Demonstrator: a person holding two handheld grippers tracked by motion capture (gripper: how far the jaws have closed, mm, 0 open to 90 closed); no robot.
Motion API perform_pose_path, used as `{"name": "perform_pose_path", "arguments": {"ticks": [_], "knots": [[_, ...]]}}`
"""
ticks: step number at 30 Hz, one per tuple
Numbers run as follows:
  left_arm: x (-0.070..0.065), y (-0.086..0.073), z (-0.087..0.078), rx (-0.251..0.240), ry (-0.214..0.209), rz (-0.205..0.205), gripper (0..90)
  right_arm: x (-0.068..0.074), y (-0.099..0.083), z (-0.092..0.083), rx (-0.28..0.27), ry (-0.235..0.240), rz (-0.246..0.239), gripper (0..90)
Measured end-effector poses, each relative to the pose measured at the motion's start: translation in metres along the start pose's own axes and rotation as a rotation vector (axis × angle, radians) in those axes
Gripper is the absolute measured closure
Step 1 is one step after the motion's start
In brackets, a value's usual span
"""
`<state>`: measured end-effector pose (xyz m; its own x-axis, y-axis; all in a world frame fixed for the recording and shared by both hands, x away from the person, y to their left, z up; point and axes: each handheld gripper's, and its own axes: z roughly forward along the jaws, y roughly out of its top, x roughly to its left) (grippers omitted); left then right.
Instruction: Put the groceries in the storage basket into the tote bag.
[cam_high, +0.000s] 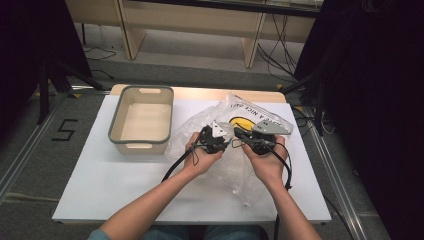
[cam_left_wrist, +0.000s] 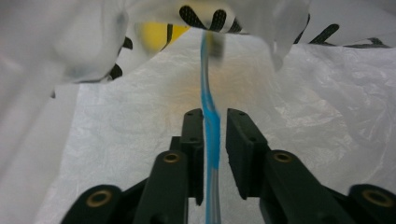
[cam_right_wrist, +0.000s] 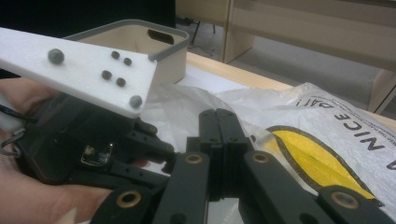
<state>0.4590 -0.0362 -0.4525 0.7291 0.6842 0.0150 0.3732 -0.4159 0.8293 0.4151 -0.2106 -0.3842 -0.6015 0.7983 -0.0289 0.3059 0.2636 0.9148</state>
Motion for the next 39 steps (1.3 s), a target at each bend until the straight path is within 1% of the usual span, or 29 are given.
{"name": "perform_pose_path", "arguments": {"ticks": [2,3,5,8,9,15,16,20,21,22,24,26,28,29,32,35,37,39], "knots": [[-0.002,0.000,-0.007,-0.014,-0.003,0.015,69.9,-0.001,-0.002,0.000,0.007,0.001,0.004,90.0],[-0.003,-0.001,-0.010,-0.024,-0.004,0.016,67.8,-0.001,-0.002,0.000,0.014,0.001,0.004,90.0],[-0.005,-0.003,-0.022,-0.036,-0.009,0.022,63.8,-0.002,-0.004,0.000,0.023,0.006,0.002,90.0],[-0.007,-0.008,-0.041,-0.047,-0.007,0.035,58.6,-0.002,-0.007,-0.001,0.050,0.022,0.001,90.0],[-0.007,-0.011,-0.047,-0.046,-0.012,0.032,57.1,-0.002,-0.008,-0.001,0.061,0.025,-0.001,90.0],[-0.006,-0.026,-0.080,-0.043,-0.006,0.030,51.8,-0.001,-0.021,0.000,0.154,0.072,-0.008,90.0],[-0.005,-0.030,-0.086,-0.045,-0.006,0.024,51.2,-0.001,-0.022,0.000,0.166,0.076,-0.009,90.0],[0.000,-0.041,-0.103,-0.038,0.006,0.026,48.2,-0.001,-0.034,0.001,0.234,0.107,-0.012,90.0],[0.002,-0.045,-0.108,-0.038,0.013,0.015,47.5,0.000,-0.036,0.001,0.246,0.114,-0.013,90.0],[0.005,-0.048,-0.111,-0.034,0.016,-0.001,46.8,0.000,-0.039,0.002,0.274,0.131,-0.017,90.0],[0.010,-0.053,-0.114,-0.026,0.015,-0.036,44.4,-0.001,-0.045,0.003,0.303,0.148,-0.011,90.0],[0.016,-0.060,-0.118,-0.020,0.041,-0.042,42.3,-0.001,-0.049,0.003,0.336,0.165,-0.011,90.0],[0.021,-0.065,-0.120,-0.007,0.057,-0.046,40.1,0.000,-0.054,0.004,0.366,0.178,-0.018,90.0],[0.022,-0.067,-0.120,-0.008,0.066,-0.057,39.2,0.001,-0.057,0.004,0.383,0.187,-0.018,90.0],[0.027,-0.073,-0.123,0.004,0.090,-0.058,36.9,0.003,-0.064,0.007,0.421,0.204,-0.027,90.0],[0.032,-0.077,-0.126,0.012,0.109,-0.068,35.4,0.005,-0.069,0.010,0.451,0.220,-0.047,90.0],[0.034,-0.081,-0.128,0.018,0.122,-0.077,34.7,0.006,-0.071,0.011,0.465,0.235,-0.041,85.5],[0.035,-0.085,-0.130,0.028,0.135,-0.088,34.5,0.007,-0.072,0.011,0.454,0.237,-0.034,78.1]]}}
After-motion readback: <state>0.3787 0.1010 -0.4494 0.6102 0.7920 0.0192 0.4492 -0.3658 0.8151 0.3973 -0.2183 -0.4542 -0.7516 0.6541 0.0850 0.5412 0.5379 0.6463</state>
